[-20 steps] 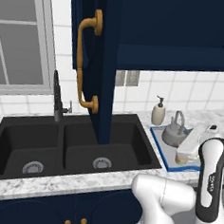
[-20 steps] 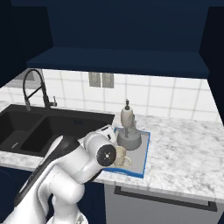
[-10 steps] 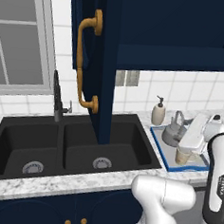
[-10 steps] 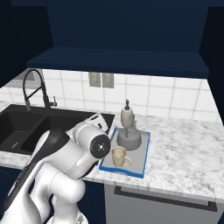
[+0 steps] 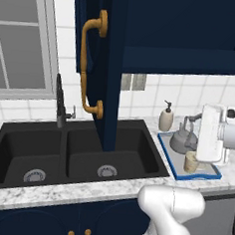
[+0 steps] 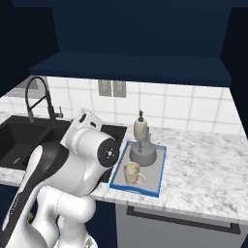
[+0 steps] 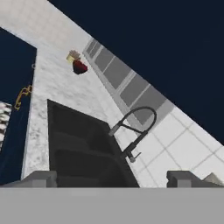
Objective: Pick the kettle from the counter and place it on the tray. Then pick the mug from the cabinet and place it on the tray. Then close the cabinet doors.
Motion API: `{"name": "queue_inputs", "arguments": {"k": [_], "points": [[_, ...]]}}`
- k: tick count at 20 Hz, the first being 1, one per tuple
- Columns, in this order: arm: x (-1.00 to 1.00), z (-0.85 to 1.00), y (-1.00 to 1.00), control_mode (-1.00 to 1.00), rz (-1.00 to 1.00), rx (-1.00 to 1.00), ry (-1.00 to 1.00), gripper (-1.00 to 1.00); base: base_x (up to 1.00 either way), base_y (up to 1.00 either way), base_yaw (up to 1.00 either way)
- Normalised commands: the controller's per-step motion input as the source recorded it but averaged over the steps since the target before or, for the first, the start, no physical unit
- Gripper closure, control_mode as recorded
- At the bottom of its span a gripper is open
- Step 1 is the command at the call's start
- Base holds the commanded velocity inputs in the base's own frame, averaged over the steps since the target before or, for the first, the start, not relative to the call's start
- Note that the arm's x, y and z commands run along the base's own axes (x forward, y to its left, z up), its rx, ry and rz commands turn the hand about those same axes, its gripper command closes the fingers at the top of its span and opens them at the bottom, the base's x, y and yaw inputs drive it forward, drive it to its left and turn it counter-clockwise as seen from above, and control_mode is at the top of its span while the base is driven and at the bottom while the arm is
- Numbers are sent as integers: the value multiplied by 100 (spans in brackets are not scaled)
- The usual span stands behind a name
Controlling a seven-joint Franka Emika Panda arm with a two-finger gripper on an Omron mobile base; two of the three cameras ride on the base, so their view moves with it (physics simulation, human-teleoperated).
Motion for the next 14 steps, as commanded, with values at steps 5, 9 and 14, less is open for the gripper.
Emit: {"name": "queue_inputs", "arguments": {"k": [5, 9, 14], "points": [[-41, 36, 62, -100, 2, -29, -47, -100, 0, 0, 0], [-46, 35, 47, -100, 0, -22, -26, -100, 0, 0, 0], [-52, 19, 49, -100, 0, -33, -38, -100, 0, 0, 0]]}}
